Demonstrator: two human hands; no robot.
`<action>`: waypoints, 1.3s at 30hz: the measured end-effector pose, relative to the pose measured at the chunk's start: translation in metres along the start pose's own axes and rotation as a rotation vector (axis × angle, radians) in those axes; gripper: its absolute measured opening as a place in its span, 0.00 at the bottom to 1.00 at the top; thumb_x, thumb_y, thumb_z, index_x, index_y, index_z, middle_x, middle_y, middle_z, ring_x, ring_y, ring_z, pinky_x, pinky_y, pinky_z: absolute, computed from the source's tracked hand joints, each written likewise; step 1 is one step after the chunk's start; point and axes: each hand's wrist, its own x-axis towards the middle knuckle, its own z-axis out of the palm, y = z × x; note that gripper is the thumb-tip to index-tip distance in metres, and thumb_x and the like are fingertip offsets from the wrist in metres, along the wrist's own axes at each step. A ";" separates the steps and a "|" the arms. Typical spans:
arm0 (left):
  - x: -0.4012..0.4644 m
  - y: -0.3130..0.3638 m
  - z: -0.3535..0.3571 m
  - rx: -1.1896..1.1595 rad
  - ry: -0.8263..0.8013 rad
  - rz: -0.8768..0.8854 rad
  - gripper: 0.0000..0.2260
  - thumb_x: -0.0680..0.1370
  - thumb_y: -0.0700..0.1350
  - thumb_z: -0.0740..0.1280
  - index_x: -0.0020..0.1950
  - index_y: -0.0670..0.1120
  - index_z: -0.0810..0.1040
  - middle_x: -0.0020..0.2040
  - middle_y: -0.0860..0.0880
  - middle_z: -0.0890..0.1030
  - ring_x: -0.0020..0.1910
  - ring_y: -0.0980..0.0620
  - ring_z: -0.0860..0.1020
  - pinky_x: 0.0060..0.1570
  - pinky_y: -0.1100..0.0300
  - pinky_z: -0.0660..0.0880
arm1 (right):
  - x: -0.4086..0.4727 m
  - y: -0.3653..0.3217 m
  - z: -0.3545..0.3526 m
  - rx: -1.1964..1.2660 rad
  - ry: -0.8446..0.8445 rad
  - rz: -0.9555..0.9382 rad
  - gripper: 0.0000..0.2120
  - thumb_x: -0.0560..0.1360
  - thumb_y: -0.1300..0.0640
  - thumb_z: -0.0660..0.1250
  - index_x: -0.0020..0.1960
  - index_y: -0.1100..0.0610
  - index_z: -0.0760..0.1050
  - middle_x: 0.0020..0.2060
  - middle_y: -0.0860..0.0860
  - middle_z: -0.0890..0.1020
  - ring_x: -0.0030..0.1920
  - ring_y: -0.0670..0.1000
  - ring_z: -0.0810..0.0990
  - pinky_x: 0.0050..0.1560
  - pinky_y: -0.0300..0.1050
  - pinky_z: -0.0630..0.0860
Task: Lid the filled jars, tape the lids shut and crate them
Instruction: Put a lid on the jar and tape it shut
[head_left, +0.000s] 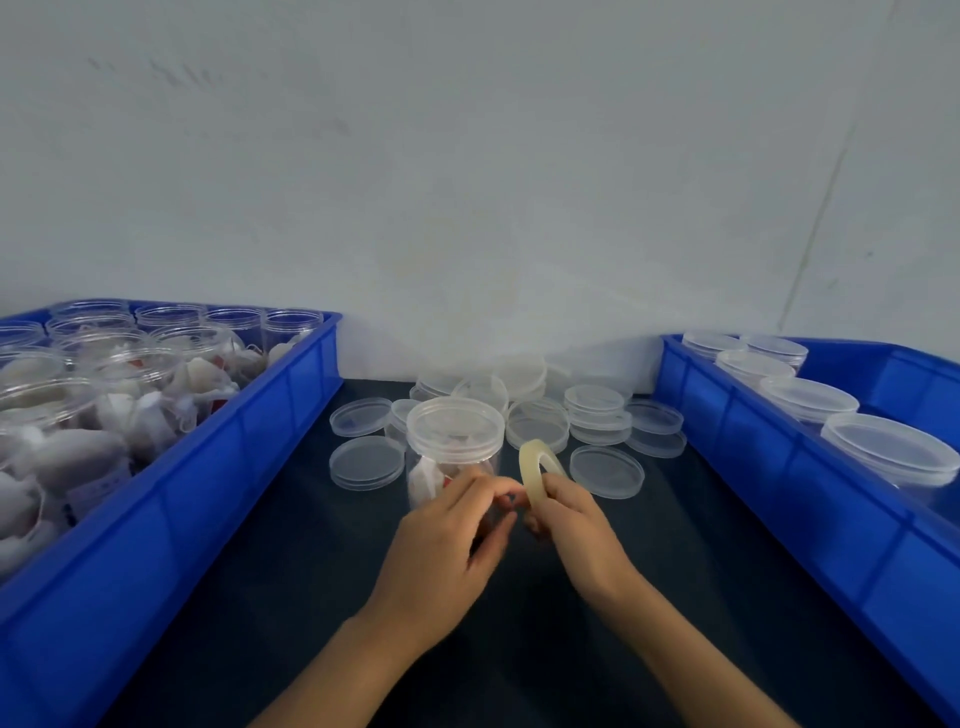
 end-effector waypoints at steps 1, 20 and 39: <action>-0.001 0.000 0.003 -0.037 -0.016 -0.045 0.10 0.78 0.44 0.67 0.59 0.49 0.78 0.52 0.57 0.79 0.44 0.60 0.79 0.41 0.59 0.78 | -0.002 -0.001 0.000 0.008 -0.044 -0.022 0.07 0.76 0.70 0.57 0.42 0.62 0.70 0.36 0.55 0.70 0.38 0.51 0.68 0.41 0.46 0.67; 0.002 -0.001 0.014 0.017 0.156 -0.153 0.06 0.73 0.35 0.73 0.42 0.45 0.80 0.35 0.57 0.81 0.32 0.60 0.79 0.32 0.60 0.77 | -0.019 0.005 -0.003 -0.310 -0.255 -0.247 0.05 0.80 0.67 0.58 0.52 0.59 0.69 0.38 0.50 0.75 0.37 0.42 0.73 0.41 0.40 0.74; -0.001 0.000 0.013 -0.020 0.124 -0.131 0.05 0.75 0.36 0.71 0.45 0.45 0.78 0.38 0.61 0.76 0.35 0.60 0.78 0.33 0.61 0.77 | -0.026 0.004 -0.003 -0.258 -0.237 -0.230 0.05 0.80 0.66 0.60 0.49 0.58 0.69 0.37 0.49 0.76 0.35 0.43 0.74 0.39 0.40 0.75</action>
